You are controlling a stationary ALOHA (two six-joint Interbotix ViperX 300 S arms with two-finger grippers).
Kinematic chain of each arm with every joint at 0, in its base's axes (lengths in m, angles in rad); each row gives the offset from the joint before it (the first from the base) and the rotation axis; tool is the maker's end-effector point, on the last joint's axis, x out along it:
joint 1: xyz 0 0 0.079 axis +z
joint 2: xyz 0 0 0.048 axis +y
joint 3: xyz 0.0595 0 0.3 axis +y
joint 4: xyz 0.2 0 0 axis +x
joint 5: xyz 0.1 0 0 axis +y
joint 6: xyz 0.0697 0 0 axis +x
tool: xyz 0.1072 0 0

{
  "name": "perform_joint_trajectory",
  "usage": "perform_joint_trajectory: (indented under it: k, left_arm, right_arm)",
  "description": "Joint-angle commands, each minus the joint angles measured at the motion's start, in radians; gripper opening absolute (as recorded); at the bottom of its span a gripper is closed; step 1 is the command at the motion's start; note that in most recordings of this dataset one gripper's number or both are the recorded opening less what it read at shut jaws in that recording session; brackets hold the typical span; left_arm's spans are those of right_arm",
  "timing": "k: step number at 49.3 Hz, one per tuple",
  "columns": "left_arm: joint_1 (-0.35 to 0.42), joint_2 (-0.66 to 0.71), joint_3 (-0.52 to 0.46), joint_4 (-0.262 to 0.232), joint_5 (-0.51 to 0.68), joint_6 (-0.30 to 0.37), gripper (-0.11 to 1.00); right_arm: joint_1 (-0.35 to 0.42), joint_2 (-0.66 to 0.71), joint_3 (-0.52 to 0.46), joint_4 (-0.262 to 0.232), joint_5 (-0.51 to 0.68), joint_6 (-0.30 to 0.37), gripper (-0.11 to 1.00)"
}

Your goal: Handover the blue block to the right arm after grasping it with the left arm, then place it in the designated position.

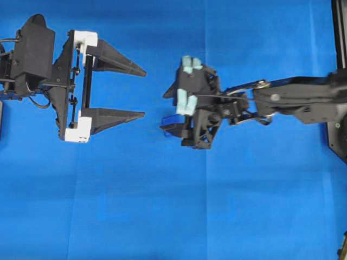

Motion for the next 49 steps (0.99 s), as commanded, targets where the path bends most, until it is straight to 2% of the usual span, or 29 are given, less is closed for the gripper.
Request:
perform_joint_trajectory:
  k: [1, 33, 49]
  left_arm:
    - [0.002, -0.032, -0.011, -0.002, -0.005, 0.0, 0.93]
    - [-0.003, -0.032, -0.011, -0.002, -0.002, -0.006, 0.93]
    - [-0.003, -0.032, -0.012, -0.002, 0.009, -0.008, 0.93]
  right_arm:
    - [0.002, -0.072, -0.002, 0.002, 0.031, 0.002, 0.8]
    - [0.031, -0.35, 0.011, -0.002, 0.232, -0.003, 0.8]
    - [0.034, -0.514, 0.078, -0.003, 0.238, -0.003, 0.79]
